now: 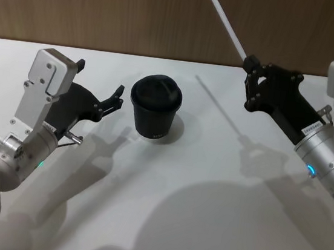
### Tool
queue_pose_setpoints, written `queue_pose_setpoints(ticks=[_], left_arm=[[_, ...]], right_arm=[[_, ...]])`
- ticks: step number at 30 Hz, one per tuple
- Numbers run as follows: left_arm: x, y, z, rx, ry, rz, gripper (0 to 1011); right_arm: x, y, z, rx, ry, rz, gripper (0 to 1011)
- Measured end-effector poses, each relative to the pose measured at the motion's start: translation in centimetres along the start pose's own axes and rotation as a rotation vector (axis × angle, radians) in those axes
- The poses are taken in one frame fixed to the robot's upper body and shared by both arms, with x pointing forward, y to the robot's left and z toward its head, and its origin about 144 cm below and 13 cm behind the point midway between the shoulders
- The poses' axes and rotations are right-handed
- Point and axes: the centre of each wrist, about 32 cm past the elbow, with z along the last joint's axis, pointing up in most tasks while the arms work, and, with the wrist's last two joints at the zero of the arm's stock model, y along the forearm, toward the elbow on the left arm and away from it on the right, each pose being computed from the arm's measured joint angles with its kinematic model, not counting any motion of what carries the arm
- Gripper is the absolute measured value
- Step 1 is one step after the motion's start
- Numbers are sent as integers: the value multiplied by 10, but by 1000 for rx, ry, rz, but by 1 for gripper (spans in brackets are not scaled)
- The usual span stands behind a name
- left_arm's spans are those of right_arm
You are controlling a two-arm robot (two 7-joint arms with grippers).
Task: Pick up the straw with one hand, pass it to the other hand, and insert it into the cup.
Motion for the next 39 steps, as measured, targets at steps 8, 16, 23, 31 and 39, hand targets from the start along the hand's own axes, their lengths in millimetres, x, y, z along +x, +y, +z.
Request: queue_pose_setpoints(ticks=[8, 16, 23, 31, 39], left_arm=[[0, 0, 0, 0, 0, 0, 1003], [0, 0, 0, 0, 0, 0, 1003], [0, 0, 0, 0, 0, 0, 1003], [0, 0, 0, 0, 0, 0, 1003], [1, 0, 1, -2, 3, -1, 1003]], right_arm=[[11, 7, 2, 88, 22, 95, 26], [12, 18, -2, 176, 87, 174, 24], [7, 26, -6, 213, 132, 208, 26], [3, 33, -9, 230, 163, 228, 26], [0, 37, -11, 239, 182, 238, 26]])
